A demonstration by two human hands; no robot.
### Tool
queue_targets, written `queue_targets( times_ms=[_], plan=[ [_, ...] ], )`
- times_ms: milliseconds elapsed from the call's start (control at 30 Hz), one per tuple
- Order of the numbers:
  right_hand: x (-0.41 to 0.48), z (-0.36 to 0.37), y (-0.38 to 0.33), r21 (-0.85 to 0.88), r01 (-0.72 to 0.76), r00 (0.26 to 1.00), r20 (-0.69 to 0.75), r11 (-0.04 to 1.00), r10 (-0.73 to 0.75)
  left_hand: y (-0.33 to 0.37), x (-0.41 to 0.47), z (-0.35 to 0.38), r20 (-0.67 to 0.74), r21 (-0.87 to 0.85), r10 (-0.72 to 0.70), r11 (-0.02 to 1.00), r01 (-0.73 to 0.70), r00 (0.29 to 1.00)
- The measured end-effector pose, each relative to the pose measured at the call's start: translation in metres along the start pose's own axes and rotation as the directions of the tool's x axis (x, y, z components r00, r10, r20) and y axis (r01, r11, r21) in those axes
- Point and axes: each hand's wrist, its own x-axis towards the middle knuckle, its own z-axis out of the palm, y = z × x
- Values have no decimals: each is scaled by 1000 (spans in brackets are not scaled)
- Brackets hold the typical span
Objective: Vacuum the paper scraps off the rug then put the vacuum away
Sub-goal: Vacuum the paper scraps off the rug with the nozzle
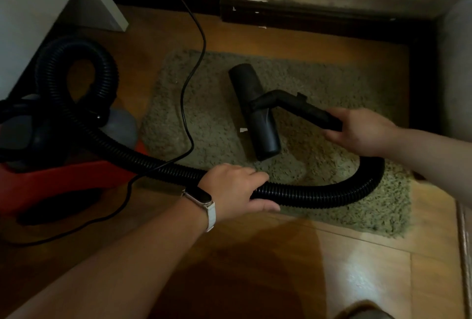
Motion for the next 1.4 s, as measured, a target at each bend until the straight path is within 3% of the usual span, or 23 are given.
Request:
queue_targets(
  times_ms=[267, 633, 1133, 1400],
  plan=[
    [-26, 13, 4, -51, 14, 1000, -3, 999, -14, 1, -7, -4, -22, 5, 102, 995, -102, 995],
    [1, 33, 3, 46, -67, 991, 123, 997, 61, -2, -11, 3, 77, 18, 22, 1000, -23, 997],
    [36, 66, -46, 122, 43, 954, 288, 992, -77, -19, -42, 9, 139, -51, -49, 997, 57, 989],
    [37, 63, -48, 137, 121, 961, 234, 983, -151, -22, -45, 8, 149, -44, -84, 995, 91, 985]
  ],
)
